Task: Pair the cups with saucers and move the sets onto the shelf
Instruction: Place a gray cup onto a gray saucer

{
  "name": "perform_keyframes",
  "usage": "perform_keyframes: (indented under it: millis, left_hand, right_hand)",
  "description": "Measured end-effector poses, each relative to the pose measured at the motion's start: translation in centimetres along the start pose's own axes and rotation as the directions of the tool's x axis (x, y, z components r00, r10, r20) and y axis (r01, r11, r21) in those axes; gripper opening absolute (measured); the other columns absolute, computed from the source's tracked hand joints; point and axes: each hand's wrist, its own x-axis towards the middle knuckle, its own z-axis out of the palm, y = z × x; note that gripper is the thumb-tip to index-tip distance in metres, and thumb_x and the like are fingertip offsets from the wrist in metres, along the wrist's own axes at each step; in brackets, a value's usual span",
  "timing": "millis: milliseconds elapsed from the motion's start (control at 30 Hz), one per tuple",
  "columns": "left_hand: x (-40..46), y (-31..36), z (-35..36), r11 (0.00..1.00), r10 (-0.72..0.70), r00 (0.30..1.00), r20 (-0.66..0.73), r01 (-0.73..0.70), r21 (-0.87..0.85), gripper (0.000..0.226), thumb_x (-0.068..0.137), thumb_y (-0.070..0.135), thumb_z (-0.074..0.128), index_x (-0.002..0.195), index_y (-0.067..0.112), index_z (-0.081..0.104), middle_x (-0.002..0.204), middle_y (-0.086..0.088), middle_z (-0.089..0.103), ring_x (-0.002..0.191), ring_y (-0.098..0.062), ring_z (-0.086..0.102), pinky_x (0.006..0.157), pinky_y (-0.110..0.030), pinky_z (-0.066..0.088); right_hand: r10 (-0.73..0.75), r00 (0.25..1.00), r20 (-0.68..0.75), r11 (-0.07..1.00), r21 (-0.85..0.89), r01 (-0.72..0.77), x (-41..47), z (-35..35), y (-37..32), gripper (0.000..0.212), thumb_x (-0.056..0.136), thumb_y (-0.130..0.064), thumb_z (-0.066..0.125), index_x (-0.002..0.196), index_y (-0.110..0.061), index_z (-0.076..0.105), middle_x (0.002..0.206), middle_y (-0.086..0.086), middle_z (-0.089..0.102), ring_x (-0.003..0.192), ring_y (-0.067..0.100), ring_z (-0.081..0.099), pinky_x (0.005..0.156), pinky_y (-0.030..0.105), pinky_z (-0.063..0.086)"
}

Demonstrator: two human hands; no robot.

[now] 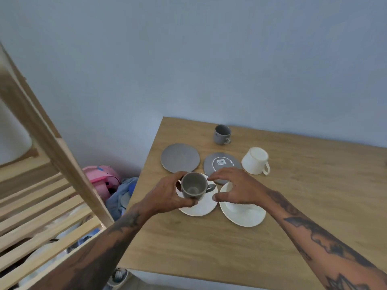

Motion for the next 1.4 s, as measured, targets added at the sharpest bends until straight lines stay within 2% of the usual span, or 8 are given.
perform_keyframes:
  millis: [200, 333, 433, 633, 833, 967, 1167, 1400]
  left_hand:
    - [2.2, -0.6, -4.2, 0.997, -0.069, 0.993, -0.099, 0.071, 0.015, 0.070, 0.057, 0.051, 0.087, 0.119, 0.033, 0.062, 0.102, 0.018, 0.071, 0.086, 0.004, 0.065, 0.068, -0.012, 0.048]
    - [4.7, -1.3, -6.0, 0.996, -0.092, 0.986, -0.138, 0.093, 0.002, 0.067, 0.061, 0.040, 0.089, 0.121, 0.033, 0.061, 0.106, 0.014, 0.072, 0.093, -0.005, 0.068, 0.082, -0.029, 0.057]
    - [7.1, -1.9, -6.2, 0.993, -0.115, 0.981, -0.154, 0.118, 0.009, 0.067, 0.062, 0.036, 0.089, 0.123, 0.029, 0.062, 0.107, 0.013, 0.071, 0.093, -0.005, 0.067, 0.084, -0.033, 0.058]
    - [10.8, -3.7, -5.0, 0.979, -0.205, 0.965, -0.163, 0.204, -0.022, 0.067, 0.062, 0.034, 0.090, 0.121, 0.027, 0.061, 0.110, 0.012, 0.070, 0.099, -0.004, 0.066, 0.081, -0.024, 0.053]
    - [12.4, -5.6, -4.6, 0.956, -0.293, 0.947, -0.132, 0.293, -0.019, 0.070, 0.060, 0.035, 0.091, 0.122, 0.028, 0.059, 0.107, 0.016, 0.067, 0.095, 0.001, 0.063, 0.069, -0.011, 0.044]
    - [12.9, -6.4, -4.7, 0.952, -0.301, 0.943, -0.144, 0.307, 0.018, 0.073, 0.061, 0.037, 0.090, 0.125, 0.025, 0.058, 0.114, 0.009, 0.065, 0.101, -0.008, 0.063, 0.078, -0.020, 0.048]
    - [13.2, -6.8, -5.3, 0.942, -0.319, 0.939, -0.126, 0.329, 0.060, 0.079, 0.058, 0.045, 0.088, 0.128, 0.026, 0.056, 0.117, 0.010, 0.063, 0.104, -0.010, 0.062, 0.082, -0.026, 0.052]
    - [11.1, -8.8, -6.0, 0.900, -0.325, 0.923, -0.207, 0.369, 0.232, 0.089, 0.063, 0.057, 0.079, 0.141, 0.028, 0.049, 0.118, 0.005, 0.054, 0.091, -0.009, 0.057, 0.068, -0.017, 0.043]
  right_hand:
    - [0.001, 0.995, -0.098, 0.998, 0.068, 0.006, 4.7, -1.4, -2.0, 0.039, 0.079, -0.031, 0.076, 0.118, -0.026, 0.072, 0.124, -0.008, 0.069, 0.115, 0.011, 0.059, 0.100, 0.030, 0.044]
    - [-0.014, 0.993, -0.117, 0.996, 0.081, 0.023, 8.1, -2.4, -1.7, 0.039, 0.083, -0.023, 0.074, 0.121, -0.018, 0.071, 0.124, 0.000, 0.070, 0.112, 0.014, 0.063, 0.096, 0.025, 0.045]
    - [-0.016, 0.994, -0.110, 0.995, 0.097, 0.027, 11.0, -2.8, -1.0, 0.037, 0.084, -0.023, 0.072, 0.120, -0.017, 0.070, 0.121, 0.000, 0.071, 0.109, 0.015, 0.064, 0.090, 0.024, 0.046]
    - [-0.004, 0.994, -0.113, 0.991, 0.132, 0.019, 16.1, -2.3, 1.7, 0.026, 0.084, -0.019, 0.070, 0.109, -0.015, 0.075, 0.107, 0.002, 0.076, 0.088, 0.008, 0.063, 0.075, 0.017, 0.043]
    - [-0.055, 0.996, -0.068, 0.989, 0.134, 0.064, 19.0, -0.8, 3.6, 0.022, 0.085, -0.016, 0.067, 0.105, -0.017, 0.075, 0.103, 0.000, 0.076, 0.091, 0.015, 0.068, 0.072, 0.019, 0.043]
    - [-0.096, 0.994, -0.061, 0.986, 0.133, 0.103, 19.9, -0.2, 4.2, 0.021, 0.088, -0.016, 0.066, 0.108, -0.015, 0.073, 0.106, 0.003, 0.074, 0.093, 0.017, 0.066, 0.080, 0.028, 0.053]
    - [-0.136, 0.988, -0.070, 0.981, 0.127, 0.144, 20.9, -0.3, 4.2, 0.020, 0.087, -0.014, 0.065, 0.106, -0.012, 0.074, 0.104, 0.005, 0.074, 0.093, 0.020, 0.067, 0.085, 0.035, 0.054]
    - [-0.134, 0.991, -0.028, 0.978, 0.160, 0.137, 20.3, -0.8, 5.2, 0.027, 0.089, -0.018, 0.067, 0.115, -0.015, 0.070, 0.112, 0.004, 0.071, 0.098, 0.018, 0.065, 0.089, 0.036, 0.054]
